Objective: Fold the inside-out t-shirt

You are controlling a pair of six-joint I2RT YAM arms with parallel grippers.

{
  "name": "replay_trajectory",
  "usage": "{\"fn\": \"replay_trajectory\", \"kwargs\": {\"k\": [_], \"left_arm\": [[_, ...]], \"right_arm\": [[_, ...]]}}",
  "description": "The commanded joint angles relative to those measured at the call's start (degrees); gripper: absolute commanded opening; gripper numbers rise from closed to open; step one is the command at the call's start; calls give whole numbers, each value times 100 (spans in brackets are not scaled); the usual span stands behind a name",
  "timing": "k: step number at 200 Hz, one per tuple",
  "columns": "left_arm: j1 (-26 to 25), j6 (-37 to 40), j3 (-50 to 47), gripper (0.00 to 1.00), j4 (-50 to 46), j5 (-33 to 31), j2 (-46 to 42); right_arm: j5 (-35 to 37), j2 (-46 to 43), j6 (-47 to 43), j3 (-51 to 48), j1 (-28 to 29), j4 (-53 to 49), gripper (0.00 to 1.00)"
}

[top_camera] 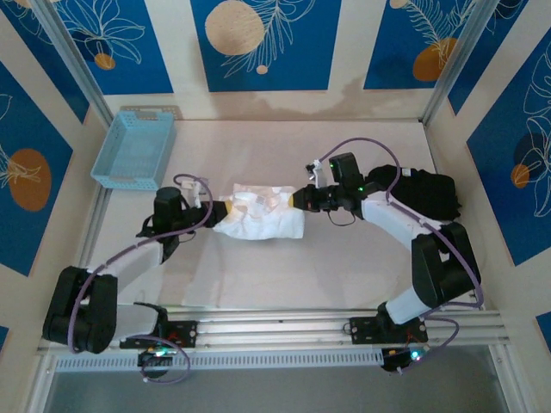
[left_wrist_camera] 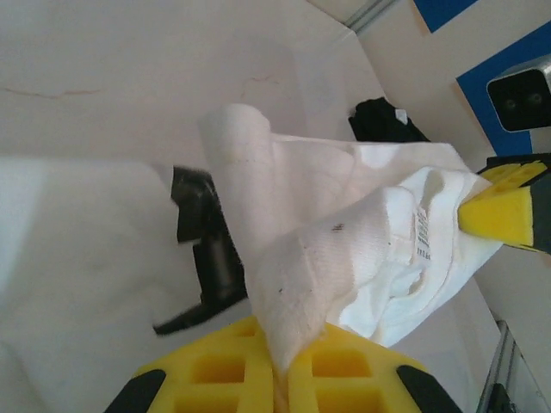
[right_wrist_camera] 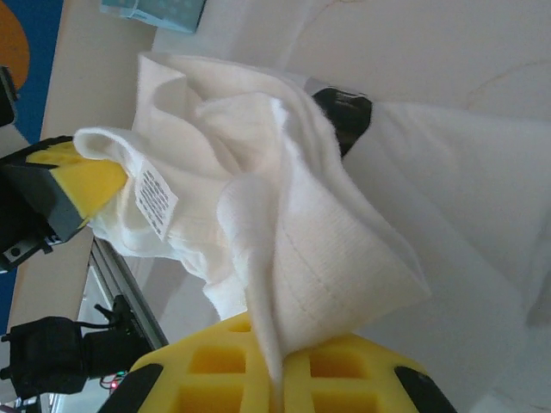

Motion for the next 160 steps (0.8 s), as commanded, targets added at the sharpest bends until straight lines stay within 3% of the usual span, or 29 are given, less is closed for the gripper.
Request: {"fn": "replay_trajectory", "kwargs": {"k": [1, 79, 88, 99, 115, 160], "left_arm": [[-22, 254, -164, 0, -347, -576, 41], [63, 598, 235, 0, -471, -2097, 1494], [87, 658, 317, 9, -494, -2216, 1707], [110, 674, 461, 29, -651, -2444, 1892], [132, 714, 591, 43, -664, -2461, 2023], [159, 789, 672, 63, -1290, -2529, 1381]], "right_arm": [[151, 357, 85, 280, 11, -155, 0], [329, 2612, -11, 1894, 151, -601, 8], [346, 2926, -61, 2224, 158, -803, 12], [507, 3226, -164, 2583, 153, -1165, 18], [802, 3216, -345, 2674, 86, -1430, 30], [848, 1943, -450, 1661, -44, -1382, 56]]}}
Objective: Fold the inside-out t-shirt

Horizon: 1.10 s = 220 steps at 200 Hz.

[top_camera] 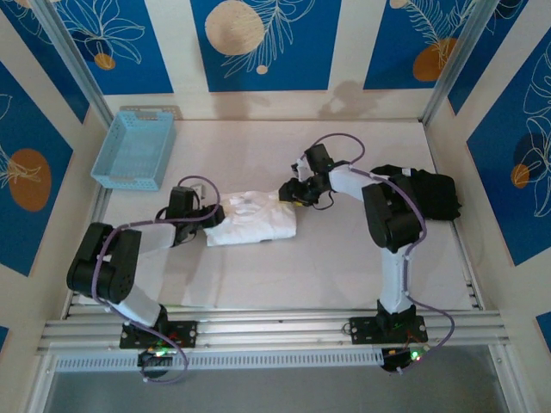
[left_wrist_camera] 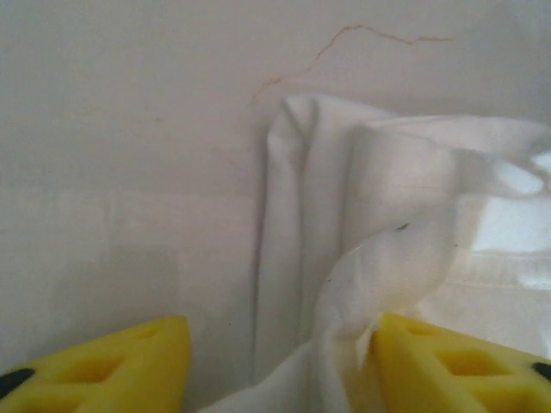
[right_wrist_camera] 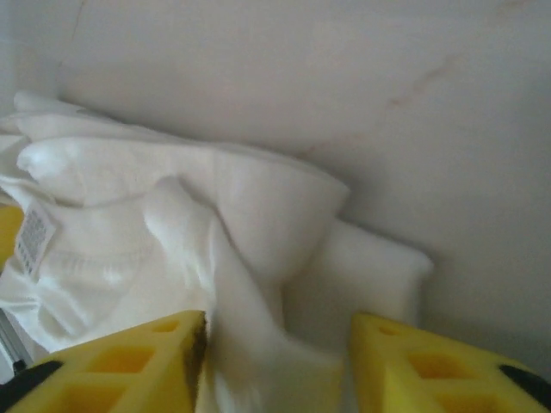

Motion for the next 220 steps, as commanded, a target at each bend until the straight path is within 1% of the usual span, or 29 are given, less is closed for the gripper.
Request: {"fn": "replay_trajectory", "kwargs": {"k": [1, 26, 38, 44, 56, 73, 93, 113, 124, 148, 170, 192, 200, 206, 220], "left_arm": [[45, 120, 101, 63, -576, -204, -435], [43, 84, 30, 67, -1015, 36, -694], [38, 62, -33, 66, -1073, 215, -748], [31, 41, -61, 64, -1057, 326, -747], [38, 15, -108, 57, -978, 506, -686], [42, 14, -98, 42, -880, 668, -468], [38, -43, -36, 29, -744, 940, -140], [29, -136, -60, 20, -518, 1148, 175], [29, -171, -56, 17, -439, 1212, 313], [29, -183, -95, 12, -325, 1298, 454], [28, -192, -97, 10, -299, 1284, 455], [36, -172, -66, 11, -375, 1157, 338], [38, -165, -53, 13, -393, 1113, 261], [40, -164, -37, 17, -425, 1064, 193], [52, -128, 12, 33, -567, 864, -29]], "right_arm": [[102, -907, -119, -545, -40, -259, 57], [-186, -1289, 218, -1130, 18, 48, 66], [-184, -1295, 347, -1240, 84, 152, 69], [-157, -1248, 395, -1247, 127, 180, 69], [-79, -1098, 498, -1214, 157, 231, 70], [-66, -855, 616, -1178, 160, 334, 71], [-210, -626, 724, -1162, 200, 523, 71], [-298, -400, 790, -1092, 316, 606, 70], [-338, -298, 855, -1065, 392, 669, 69], [-541, -147, 1018, -1028, 486, 887, 62], [-535, -116, 1045, -943, 475, 946, 43], [-312, -361, 890, -985, 337, 862, 25], [-269, -495, 798, -1033, 258, 813, 20], [-250, -601, 687, -1058, 202, 739, 17], [-182, -867, 339, -1078, 91, 435, 12]]}}
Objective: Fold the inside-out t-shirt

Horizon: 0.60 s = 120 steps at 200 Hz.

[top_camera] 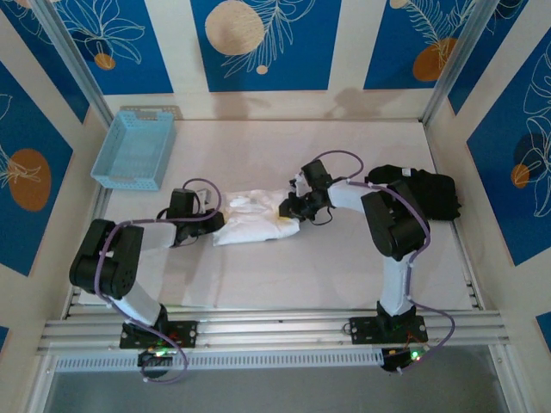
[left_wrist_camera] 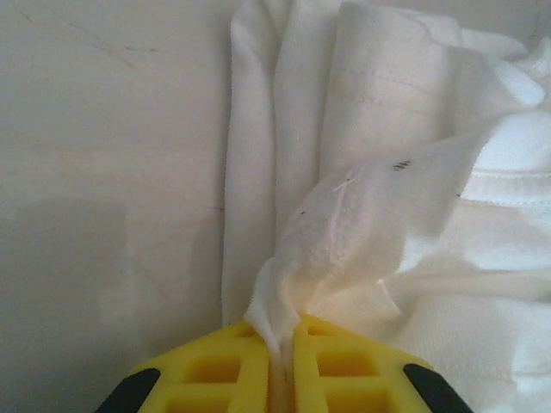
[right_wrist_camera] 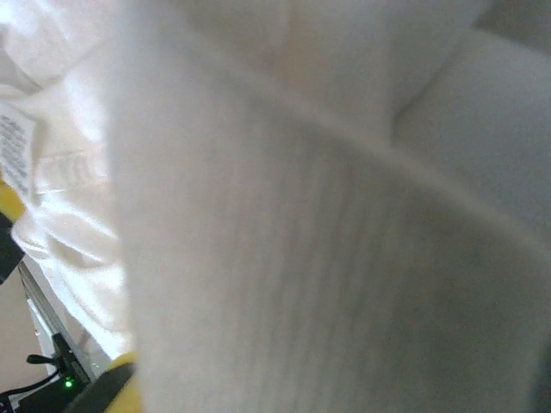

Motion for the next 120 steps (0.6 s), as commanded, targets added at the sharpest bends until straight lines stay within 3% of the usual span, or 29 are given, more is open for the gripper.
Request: {"fn": "replay_trajectory", "kwargs": {"k": [1, 13, 30, 77, 120], "left_arm": [[39, 29, 28, 34, -524, -299, -284], [39, 87, 80, 46, -724, -557, -556], [35, 161, 156, 51, -1088, -877, -1008], [-73, -249, 247, 52, -1309, -560, -2087], [-305, -265, 635, 51, -1587, -392, -2132]], "right_arm": [[138, -557, -487, -22, -224, -440, 11], [399, -850, -904, -16, -323, -862, 8], [825, -1315, -1592, 49, -499, -1580, 7], [2606, -2199, -3031, 782, -1256, -3529, 6], [3097, -2518, -3472, 1599, -1693, -4199, 6]]}}
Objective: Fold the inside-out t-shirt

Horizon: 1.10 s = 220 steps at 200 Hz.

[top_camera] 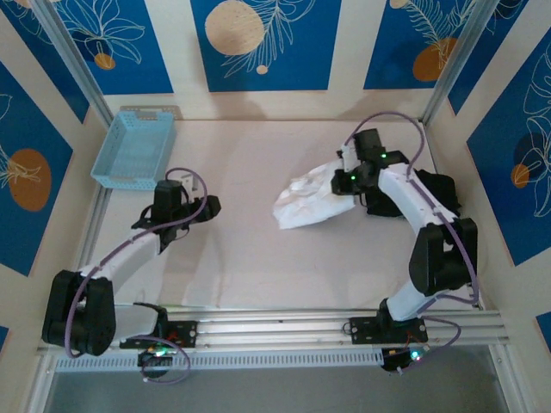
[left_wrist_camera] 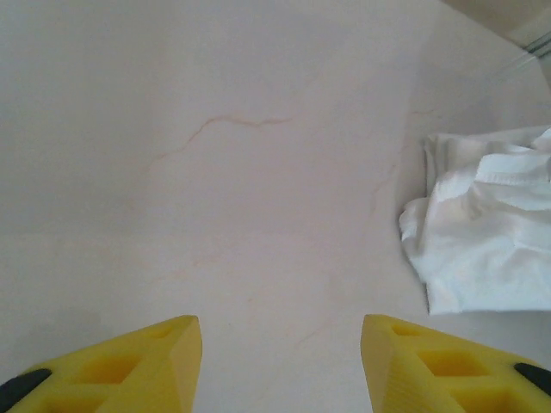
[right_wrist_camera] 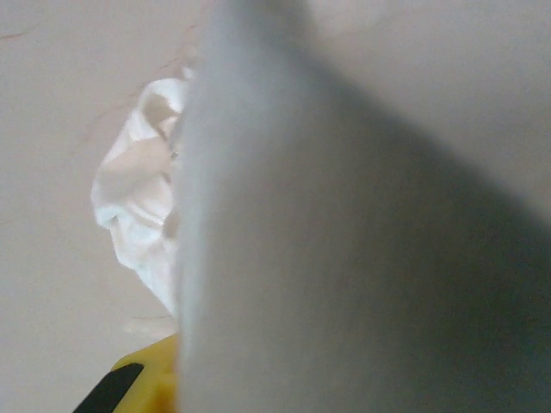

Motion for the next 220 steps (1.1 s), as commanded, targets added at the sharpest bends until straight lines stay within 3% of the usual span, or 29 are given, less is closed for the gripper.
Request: {"fn": "replay_trajectory", "kwargs": {"k": [1, 96, 158, 191, 220], "left_arm": [[-157, -71, 234, 51, -298, 191, -7], [-420, -47, 428, 51, -222, 339, 346], [-515, -14, 630, 51, -266, 386, 632], [-560, -21, 674, 51, -163, 408, 831], [-587, -21, 680, 51, -124, 446, 916]], "right_arm": [[457, -262, -580, 491, -93, -762, 6], [394, -369, -971, 2120, -743, -1925, 6], [584, -124, -1169, 2118, -1551, -2046, 6], [1423, 417, -1116, 1743, -2077, -1285, 8], [2414, 1344, -1179, 1682, -2414, -563, 21]]}}
